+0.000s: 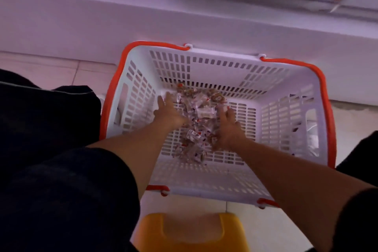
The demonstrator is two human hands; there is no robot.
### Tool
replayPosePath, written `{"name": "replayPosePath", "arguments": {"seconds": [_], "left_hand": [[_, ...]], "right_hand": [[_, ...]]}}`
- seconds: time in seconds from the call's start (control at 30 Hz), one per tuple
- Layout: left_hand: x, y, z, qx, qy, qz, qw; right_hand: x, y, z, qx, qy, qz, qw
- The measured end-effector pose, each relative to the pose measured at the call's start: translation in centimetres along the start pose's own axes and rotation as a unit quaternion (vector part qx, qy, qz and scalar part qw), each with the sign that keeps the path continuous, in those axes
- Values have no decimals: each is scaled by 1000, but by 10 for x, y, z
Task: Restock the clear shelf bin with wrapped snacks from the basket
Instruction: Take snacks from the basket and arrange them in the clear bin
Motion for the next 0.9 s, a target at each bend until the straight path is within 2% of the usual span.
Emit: {"name": "replayPosePath", "arguments": {"seconds": [0.1,0.2,0.3,0.43,0.53,0.6,0.67,0.8,0.9], "left_hand": [[4,-16,-2,13,-75,3,997],[-1,-26,-2,22,-100,-29,994],[-9,-26,-10,46,-136,-78,987],[-4,-25,-21,73,-193,-79,975],[-2,-21,-23,60,-231,-113,965],[3,-21,-18,40,-197,-108,974],[3,-23,-12,25,-104,-107,988],[2,-23,-5,15,7,-98,995],[7,-23,-2,0,19,-59,998]], "right_hand": [[3,-8,4,-12,45,-52,998],[-13,-7,9,-50,-11,-136,989],[-21,-12,7,-51,-32,-140,988],[-16,-12,2,-33,-110,-124,986],[-16,-11,5,-25,-115,-142,983],[-17,-12,5,-17,-109,-140,984],[-21,-13,1,-8,-104,-131,986],[-27,-12,-14,16,-124,-111,986],[-16,-12,-27,51,-145,-30,988]]}}
Point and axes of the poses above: each hand's wrist, its own y-axis away from the middle knuckle, its own x-axis out of the palm, z = x × y, the point moved 10 cm from there along -y, towards the middle knuckle, and after that the axes turned 5 degrees about -y, right-handed, at the moved point
